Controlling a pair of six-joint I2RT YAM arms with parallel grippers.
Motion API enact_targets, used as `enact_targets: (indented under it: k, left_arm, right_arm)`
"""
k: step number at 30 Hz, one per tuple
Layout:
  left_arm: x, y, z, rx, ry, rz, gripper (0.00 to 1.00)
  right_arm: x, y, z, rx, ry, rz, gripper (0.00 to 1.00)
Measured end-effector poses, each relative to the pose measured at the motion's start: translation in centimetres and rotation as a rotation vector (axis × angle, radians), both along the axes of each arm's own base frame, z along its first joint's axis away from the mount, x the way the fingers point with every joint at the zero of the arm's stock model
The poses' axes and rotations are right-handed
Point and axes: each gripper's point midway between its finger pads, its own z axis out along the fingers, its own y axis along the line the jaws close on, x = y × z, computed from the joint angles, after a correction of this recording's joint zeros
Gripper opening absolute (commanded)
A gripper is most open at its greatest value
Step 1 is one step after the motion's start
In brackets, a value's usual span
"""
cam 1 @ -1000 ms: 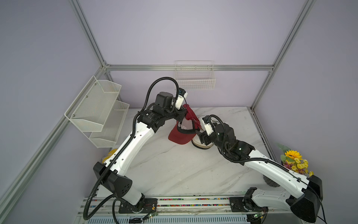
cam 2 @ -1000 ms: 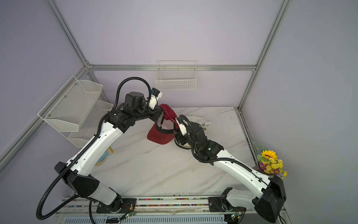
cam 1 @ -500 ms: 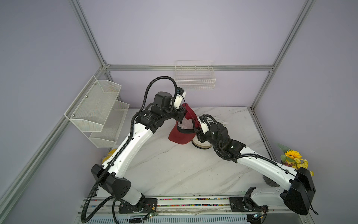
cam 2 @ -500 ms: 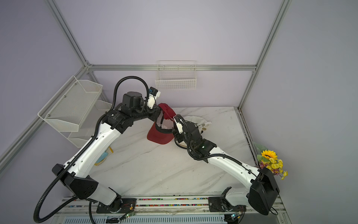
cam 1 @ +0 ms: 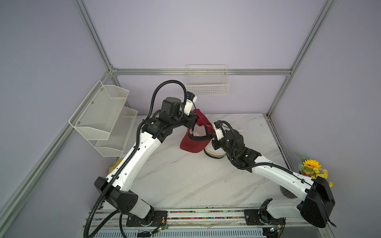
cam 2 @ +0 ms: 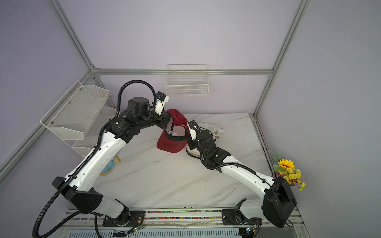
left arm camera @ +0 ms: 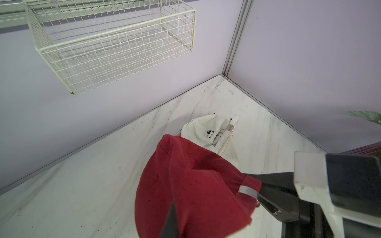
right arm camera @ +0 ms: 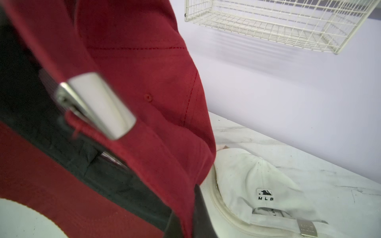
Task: Open the adjustable buckle of the baseball cap
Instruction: Pick up the baseball cap.
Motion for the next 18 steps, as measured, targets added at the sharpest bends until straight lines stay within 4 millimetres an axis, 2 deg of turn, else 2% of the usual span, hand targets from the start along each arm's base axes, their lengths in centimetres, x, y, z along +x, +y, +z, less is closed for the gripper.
enact_targets:
  k: [1, 2, 3, 4, 5, 9, 13, 16, 18]
  left_arm:
    - [-0.1, 0.0, 0.1, -0.003, -0.001, -0.003, 0.00]
    - [-0.2, 0.0, 0.1, -0.006, -0.001, -0.007, 0.20]
    - [-0.4, 0.0, 0.0, -0.006, -0.001, -0.011, 0.60]
    - [-0.6, 0.0, -0.2, -0.005, 0.005, -0.015, 0.87]
    - [-0.9, 0.1, -0.7, 0.000, 0.014, -0.019, 0.98]
    - [-1.7, 0.6, -2.8, 0.040, 0.058, -0.023, 1.00]
    - [-2.4, 1.2, -4.3, 0.072, 0.099, -0.016, 1.00]
    - [-3.3, 1.5, -3.2, 0.058, 0.082, -0.025, 1.00]
    - [-4.3, 1.8, -1.8, 0.034, 0.055, -0.039, 1.00]
  right_arm:
    - [-0.1, -0.1, 0.2, 0.007, -0.008, -0.001, 0.00]
    - [-0.2, -0.3, 0.5, 0.013, -0.016, -0.002, 0.00]
    - [-0.4, -0.5, 0.8, 0.019, -0.025, -0.005, 0.00]
    - [-0.5, -0.7, 1.3, 0.026, -0.036, -0.007, 0.00]
    - [-0.7, -1.0, 2.0, 0.034, -0.051, -0.011, 0.00]
    - [-1.0, -2.2, 5.0, 0.063, -0.120, -0.031, 0.00]
    - [-1.0, -2.1, 8.5, 0.090, -0.183, -0.016, 0.00]
    - [-0.9, -1.2, 10.3, 0.112, -0.206, 0.021, 0.00]
    - [-0.6, -0.5, 10.6, 0.115, -0.205, 0.048, 0.00]
